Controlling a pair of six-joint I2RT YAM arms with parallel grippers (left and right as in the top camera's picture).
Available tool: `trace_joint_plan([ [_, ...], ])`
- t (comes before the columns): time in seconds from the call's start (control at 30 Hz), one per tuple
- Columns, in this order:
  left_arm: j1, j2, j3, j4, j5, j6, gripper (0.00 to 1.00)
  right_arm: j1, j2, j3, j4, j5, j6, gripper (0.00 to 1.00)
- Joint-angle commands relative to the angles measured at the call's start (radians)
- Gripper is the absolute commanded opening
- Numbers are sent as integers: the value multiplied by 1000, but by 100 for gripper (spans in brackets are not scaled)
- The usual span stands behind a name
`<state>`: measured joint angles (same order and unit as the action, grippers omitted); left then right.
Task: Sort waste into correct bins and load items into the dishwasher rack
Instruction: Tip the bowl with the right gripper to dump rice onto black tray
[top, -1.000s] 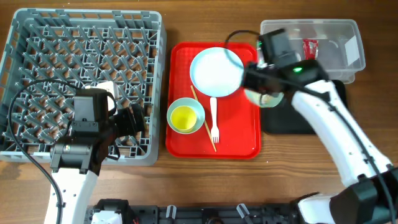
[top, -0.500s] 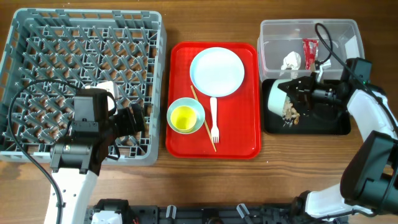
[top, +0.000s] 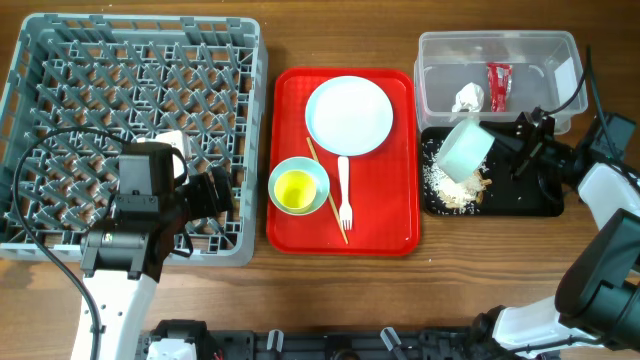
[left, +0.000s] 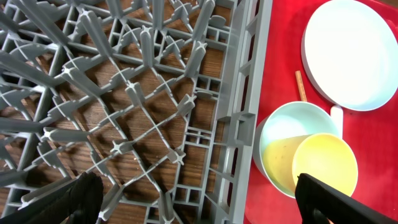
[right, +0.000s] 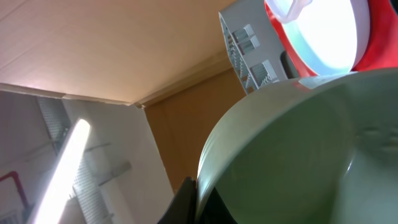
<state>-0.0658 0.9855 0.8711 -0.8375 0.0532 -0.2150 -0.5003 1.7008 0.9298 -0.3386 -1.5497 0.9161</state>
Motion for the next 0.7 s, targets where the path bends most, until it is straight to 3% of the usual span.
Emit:
trace_joint_plan([
  [0.0,-3,1,23,2,2,-5,100,-2,11,-6,3,110,-87,4],
  [0.07,-3,1,23,2,2,-5,100,-2,11,-6,-23,195,-45,4],
  [0.13,-3,1,23,2,2,-5,100,-2,11,-6,14,188,-103,4],
  [0.27,-3,1,23,3,2,-5,100,19,10,-6,33,-4,-511,4],
  [0.37,-3,1,23,3,2,-5,100,19,10,-6,65,-56,-416,4],
  [0.47,-3,1,23,3,2,-5,100,19,10,-6,-9,149,-228,4],
  [0.53,-3,1,23,2,2,-5,100,31,10,-6,170,-74,-374,4],
  [0.67,-3,1,23,5,2,-5,100,87,3,-7,138,115,-243,5],
])
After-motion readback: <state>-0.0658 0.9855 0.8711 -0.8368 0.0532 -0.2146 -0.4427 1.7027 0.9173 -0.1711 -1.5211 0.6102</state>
